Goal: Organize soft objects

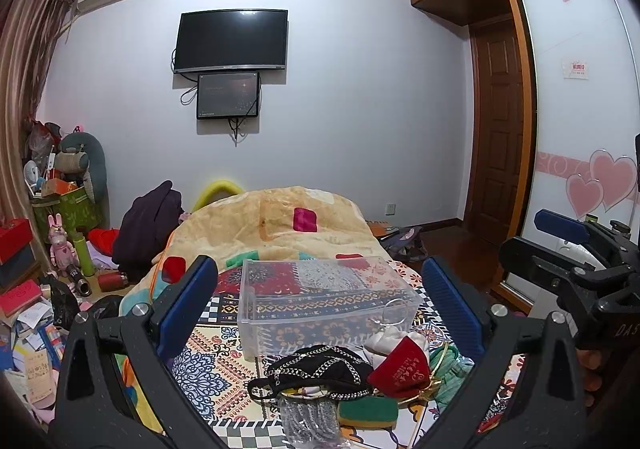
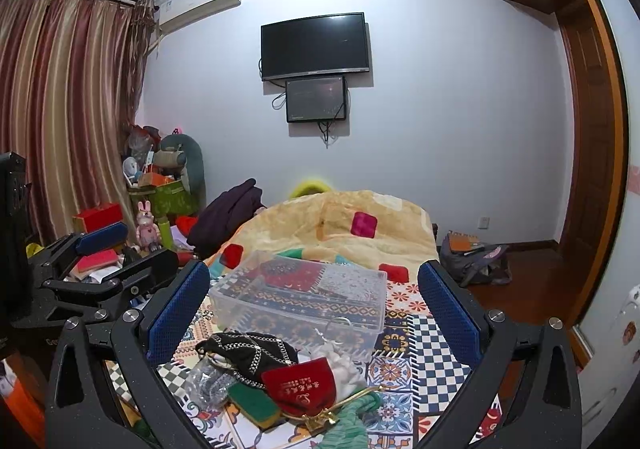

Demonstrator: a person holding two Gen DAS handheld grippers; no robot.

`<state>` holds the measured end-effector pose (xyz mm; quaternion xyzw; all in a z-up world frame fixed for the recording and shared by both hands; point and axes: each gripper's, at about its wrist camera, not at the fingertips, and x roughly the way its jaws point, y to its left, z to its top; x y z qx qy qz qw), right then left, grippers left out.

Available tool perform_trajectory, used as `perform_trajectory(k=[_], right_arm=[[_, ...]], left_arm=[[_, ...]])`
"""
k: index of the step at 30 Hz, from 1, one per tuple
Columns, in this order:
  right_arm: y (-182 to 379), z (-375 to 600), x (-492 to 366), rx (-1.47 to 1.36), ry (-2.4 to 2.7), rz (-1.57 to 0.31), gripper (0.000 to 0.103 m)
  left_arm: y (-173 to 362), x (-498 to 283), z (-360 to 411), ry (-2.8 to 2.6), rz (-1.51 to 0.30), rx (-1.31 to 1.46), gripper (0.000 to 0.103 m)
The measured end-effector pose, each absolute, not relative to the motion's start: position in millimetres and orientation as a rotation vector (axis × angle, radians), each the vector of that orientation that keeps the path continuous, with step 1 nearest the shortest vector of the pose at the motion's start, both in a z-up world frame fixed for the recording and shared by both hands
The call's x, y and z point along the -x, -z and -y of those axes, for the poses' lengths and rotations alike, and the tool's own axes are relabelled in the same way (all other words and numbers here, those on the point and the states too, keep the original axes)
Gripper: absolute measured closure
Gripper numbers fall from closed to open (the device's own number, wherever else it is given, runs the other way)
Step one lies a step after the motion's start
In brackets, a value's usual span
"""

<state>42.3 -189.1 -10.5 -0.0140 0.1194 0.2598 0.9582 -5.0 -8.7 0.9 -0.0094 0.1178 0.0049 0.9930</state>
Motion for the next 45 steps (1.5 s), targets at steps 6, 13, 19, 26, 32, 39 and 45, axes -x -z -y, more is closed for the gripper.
perform_trajectory(k=[6, 13, 19, 26, 32, 39, 45], right_arm=[[9.4, 188.5, -42.3, 0.027, -0.527, -0.241, 0.0], [10.5, 187.5, -40.5, 0.027, -0.527, -0.24, 0.0], [10.2, 186.7, -40.2, 0.024, -0.528, -0.241, 0.0], [9.8, 185.0, -38.9, 0.023, -0.53, -0.238, 0.0], [10.8, 184.7, -38.6, 0.021, -0.531, -0.237, 0.0], [11.1, 185.1, -38.4, 0.018, -0.533, -0.236, 0.0], [11.3, 184.4, -38.0, 0.018, -0.533, -0.236, 0.0]], left_arm=[[-0.9, 4.9, 9.5, -0.01, -0.239, 0.021, 0.0], [-0.5, 4.5, 9.4, -0.007, -0.242, 0.025, 0.0], [-0.9, 4.3, 9.0, -0.006, -0.244, 0.026, 0.0], [-1.1, 4.0, 9.5, -0.006, -0.244, 0.026, 0.0], [-0.6, 4.8, 8.5, -0.003, -0.246, 0.029, 0.0], [-1.1, 4.8, 8.1, -0.003, -0.245, 0.029, 0.0], [-1.4, 5.6, 8.1, -0.003, -0.244, 0.027, 0.0]])
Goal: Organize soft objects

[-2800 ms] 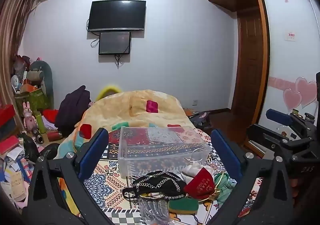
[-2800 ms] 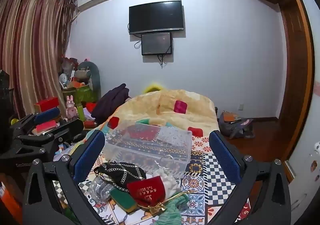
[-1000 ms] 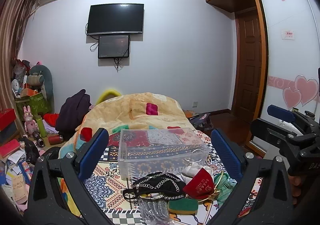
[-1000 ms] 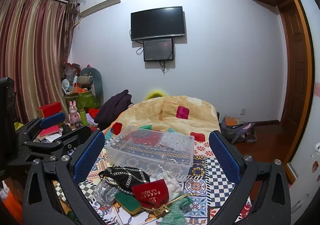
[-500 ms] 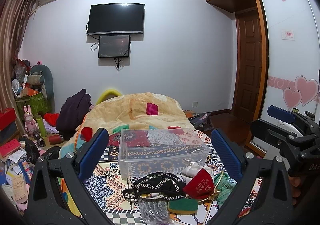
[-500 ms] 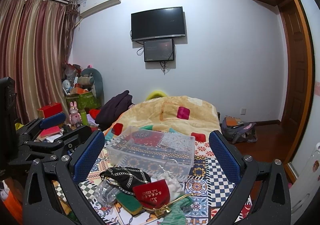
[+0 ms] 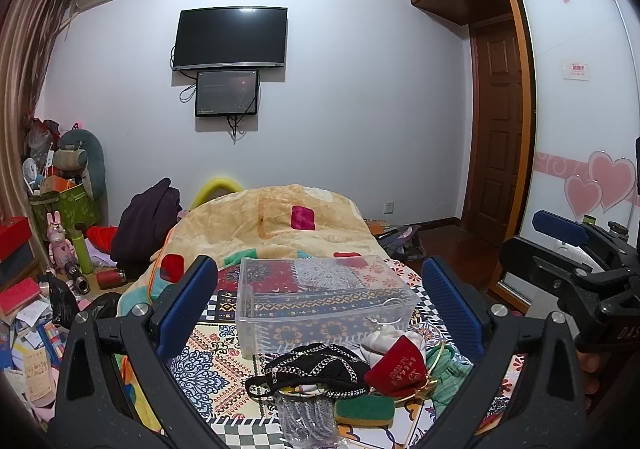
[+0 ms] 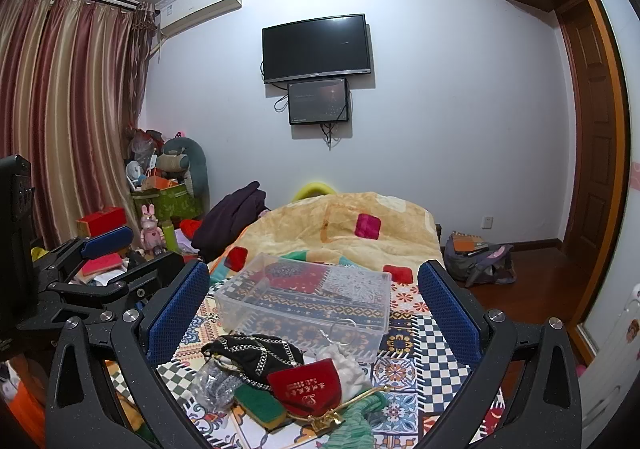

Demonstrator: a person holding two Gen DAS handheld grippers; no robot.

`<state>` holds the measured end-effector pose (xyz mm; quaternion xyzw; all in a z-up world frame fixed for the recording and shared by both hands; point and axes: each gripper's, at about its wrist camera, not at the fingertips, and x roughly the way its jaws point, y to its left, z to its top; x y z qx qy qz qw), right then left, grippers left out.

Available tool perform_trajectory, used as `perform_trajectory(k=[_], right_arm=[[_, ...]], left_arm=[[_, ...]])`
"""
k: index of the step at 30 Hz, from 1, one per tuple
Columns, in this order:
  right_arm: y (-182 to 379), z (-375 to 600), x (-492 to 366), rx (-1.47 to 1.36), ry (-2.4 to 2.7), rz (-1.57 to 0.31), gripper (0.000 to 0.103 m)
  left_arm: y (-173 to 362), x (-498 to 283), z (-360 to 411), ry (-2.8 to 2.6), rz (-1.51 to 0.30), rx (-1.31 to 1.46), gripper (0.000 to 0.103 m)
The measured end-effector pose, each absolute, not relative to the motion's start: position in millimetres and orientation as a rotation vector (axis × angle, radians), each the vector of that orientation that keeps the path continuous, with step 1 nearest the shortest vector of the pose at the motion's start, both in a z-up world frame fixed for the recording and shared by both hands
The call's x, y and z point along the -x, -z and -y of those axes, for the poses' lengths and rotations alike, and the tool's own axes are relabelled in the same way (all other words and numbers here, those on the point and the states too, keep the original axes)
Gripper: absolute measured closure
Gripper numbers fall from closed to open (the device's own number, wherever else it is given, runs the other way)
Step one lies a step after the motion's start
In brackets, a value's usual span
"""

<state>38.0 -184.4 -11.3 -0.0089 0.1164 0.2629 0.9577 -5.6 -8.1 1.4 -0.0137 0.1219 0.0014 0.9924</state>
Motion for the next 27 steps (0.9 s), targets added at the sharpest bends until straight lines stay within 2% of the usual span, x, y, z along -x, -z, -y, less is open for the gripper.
perform_trajectory(k=[16, 27], right_arm=[[14.0, 184.6, -40.4, 0.017, -0.53, -0.251, 0.0], [52.2, 196.5, -76.0, 0.047, -0.52, -0.523, 0.0]], left_arm=[[0.3, 3.2, 10.0, 0.008, -0.277, 0.021, 0.0], [47.1, -20.6, 0.4, 0.057, -0.527, 0.034, 0.0]])
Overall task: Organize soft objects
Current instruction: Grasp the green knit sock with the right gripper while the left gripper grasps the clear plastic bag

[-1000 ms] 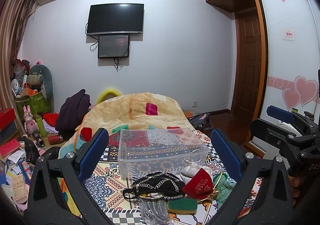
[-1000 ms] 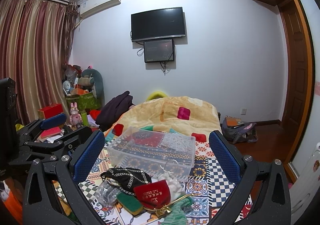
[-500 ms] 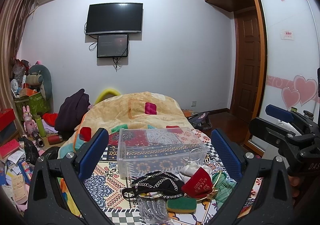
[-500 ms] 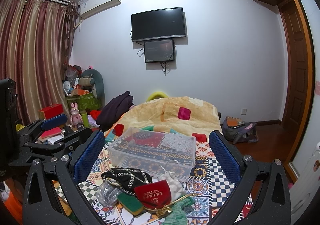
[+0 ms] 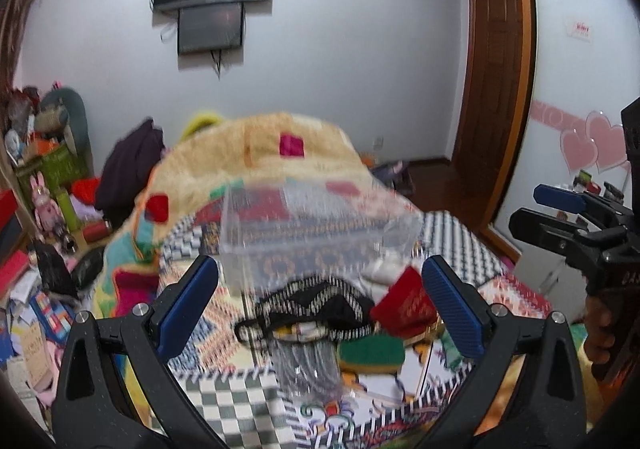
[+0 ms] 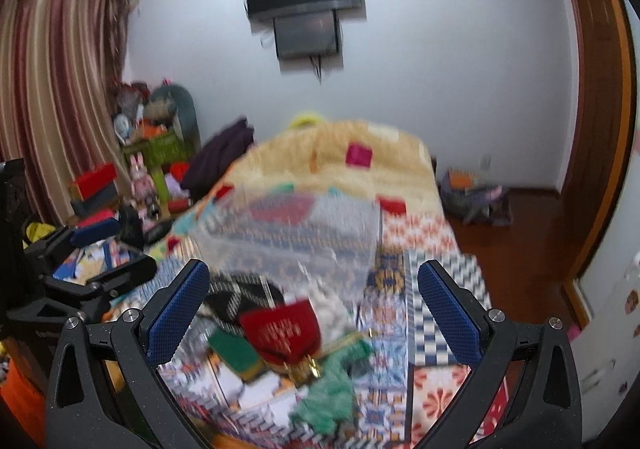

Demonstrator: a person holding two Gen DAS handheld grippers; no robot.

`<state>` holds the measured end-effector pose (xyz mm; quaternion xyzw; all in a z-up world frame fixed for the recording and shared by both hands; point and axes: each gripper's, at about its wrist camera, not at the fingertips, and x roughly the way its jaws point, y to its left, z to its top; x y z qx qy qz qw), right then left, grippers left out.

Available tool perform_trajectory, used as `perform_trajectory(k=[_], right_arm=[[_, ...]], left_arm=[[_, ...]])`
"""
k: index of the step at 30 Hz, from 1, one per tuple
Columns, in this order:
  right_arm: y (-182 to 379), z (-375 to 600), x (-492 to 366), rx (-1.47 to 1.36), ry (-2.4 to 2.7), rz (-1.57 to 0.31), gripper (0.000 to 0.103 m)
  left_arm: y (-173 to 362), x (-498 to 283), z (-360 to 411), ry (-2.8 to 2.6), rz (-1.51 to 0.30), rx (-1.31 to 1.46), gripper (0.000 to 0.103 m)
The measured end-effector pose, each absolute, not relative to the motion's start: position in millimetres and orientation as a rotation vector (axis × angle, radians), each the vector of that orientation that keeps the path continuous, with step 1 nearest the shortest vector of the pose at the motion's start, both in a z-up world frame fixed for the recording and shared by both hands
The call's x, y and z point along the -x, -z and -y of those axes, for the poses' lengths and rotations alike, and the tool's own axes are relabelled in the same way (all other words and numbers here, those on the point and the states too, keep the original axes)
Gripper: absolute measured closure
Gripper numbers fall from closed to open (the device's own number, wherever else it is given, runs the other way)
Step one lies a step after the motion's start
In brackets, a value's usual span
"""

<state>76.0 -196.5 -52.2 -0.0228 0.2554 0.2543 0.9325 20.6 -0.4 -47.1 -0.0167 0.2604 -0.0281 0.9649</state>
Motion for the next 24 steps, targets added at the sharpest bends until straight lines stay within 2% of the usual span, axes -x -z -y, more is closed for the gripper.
perform_trajectory(k=[5, 10, 12, 19, 22, 24], right_arm=[[88.6, 204.6, -82.5, 0.053, -0.521, -0.675, 0.0], [117.1, 210.2, -82.6, 0.056, -0.529, -0.797, 0.004], [127.3, 211.9, -83.8, 0.056, -0.535, -0.845, 0.011], [150.7, 208.6, -91.6, 0.039, -0.568, -0.948, 0.035], [151.6, 208.2, -92.0, 0.034, -0.575, -0.963, 0.052], [152.6, 208.7, -91.9, 0.031, -0.582, -0.97, 0.069]], left_arm=[[80.1, -25.7, -1.5, 0.043, -0.626, 0.038, 0.0], [103.5, -32.4, -7.4, 0.043, -0.721, 0.049, 0.018], [111.9, -34.7, -11.5, 0.039, -0.748, 0.067, 0.019], [141.2, -42.4, -28.1, 0.025, -0.842, 0.141, 0.039], [147.3, -44.4, -28.2, 0.048, -0.861, 0.162, 0.051], [149.1, -45.4, -26.2, 0.068, -0.866, 0.167, 0.06]])
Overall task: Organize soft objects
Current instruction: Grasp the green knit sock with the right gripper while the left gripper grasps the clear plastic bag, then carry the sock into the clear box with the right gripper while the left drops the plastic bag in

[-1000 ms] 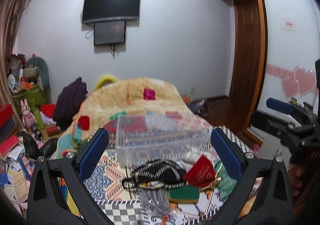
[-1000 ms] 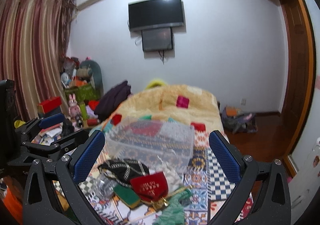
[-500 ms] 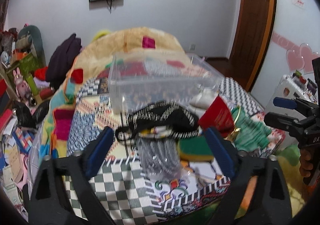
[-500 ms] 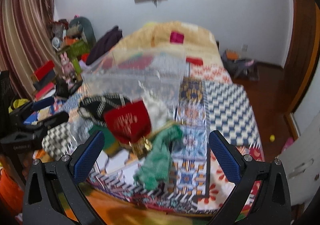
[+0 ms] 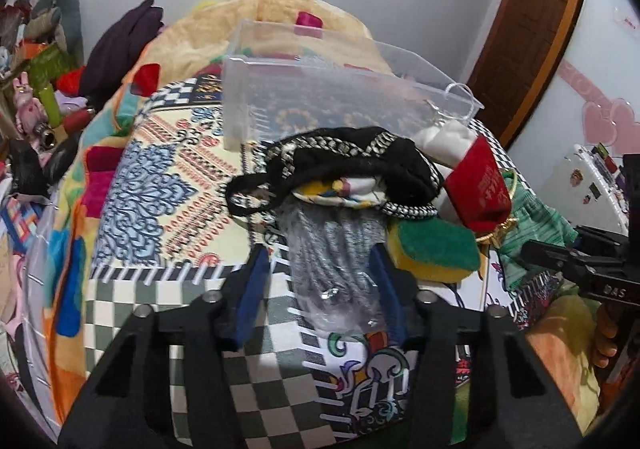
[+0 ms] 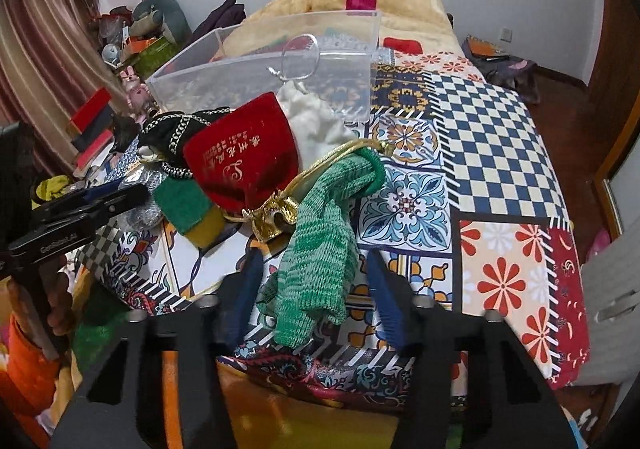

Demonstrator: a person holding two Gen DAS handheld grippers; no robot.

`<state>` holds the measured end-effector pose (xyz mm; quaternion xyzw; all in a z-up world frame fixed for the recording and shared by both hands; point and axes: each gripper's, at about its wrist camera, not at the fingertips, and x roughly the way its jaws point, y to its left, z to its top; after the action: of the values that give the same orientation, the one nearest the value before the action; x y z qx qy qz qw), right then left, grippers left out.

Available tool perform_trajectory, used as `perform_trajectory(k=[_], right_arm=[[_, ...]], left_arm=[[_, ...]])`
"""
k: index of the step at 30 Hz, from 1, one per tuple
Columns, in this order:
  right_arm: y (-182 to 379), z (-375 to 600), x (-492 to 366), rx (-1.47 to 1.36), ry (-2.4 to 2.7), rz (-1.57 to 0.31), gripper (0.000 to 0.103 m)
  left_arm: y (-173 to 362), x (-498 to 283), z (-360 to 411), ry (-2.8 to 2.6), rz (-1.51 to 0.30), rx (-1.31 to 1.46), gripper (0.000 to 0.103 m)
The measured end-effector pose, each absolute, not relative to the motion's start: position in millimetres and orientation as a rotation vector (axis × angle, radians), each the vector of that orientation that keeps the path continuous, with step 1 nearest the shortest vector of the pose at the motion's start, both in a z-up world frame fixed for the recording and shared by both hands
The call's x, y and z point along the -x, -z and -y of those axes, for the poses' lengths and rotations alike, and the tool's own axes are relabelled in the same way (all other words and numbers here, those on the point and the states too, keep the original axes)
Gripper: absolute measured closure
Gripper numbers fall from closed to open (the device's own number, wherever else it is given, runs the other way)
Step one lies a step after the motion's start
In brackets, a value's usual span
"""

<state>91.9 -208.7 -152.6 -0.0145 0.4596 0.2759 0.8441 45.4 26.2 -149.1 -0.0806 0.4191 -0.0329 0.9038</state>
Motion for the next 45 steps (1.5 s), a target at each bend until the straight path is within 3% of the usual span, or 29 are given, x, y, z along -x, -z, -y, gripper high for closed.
perform_trajectory(k=[2, 4, 10, 29, 45], right_arm=[[153.1, 209.5, -91.0, 0.031, -0.586, -0.97, 0.078], [151.0, 209.6, -89.4, 0.029, -0.588, -0.957, 0.081], [135.1, 212.0, -85.5, 0.013, -0.59, -0.888, 0.087], [62.5, 211.0, -82.1, -0.013, -0.624, -0.63, 0.088], [42.7, 166.0, -143.1, -0.005, -0.652, -0.549, 0.088]], left_arm=[[149.0, -45.1, -23.2, 0.089, -0.864, 0.163, 0.068], [146.8, -43.1, -20.4, 0.091, -0.853, 0.142, 0.077], [138.5, -35.0, -19.4, 0.102, -0.833, 0.131, 0.087], [49.7, -4.9, -44.4, 0.038, -0.573, 0.124, 0.087], [26.7, -92.1, -53.2, 0.029, -0.528, 0.105, 0.087]])
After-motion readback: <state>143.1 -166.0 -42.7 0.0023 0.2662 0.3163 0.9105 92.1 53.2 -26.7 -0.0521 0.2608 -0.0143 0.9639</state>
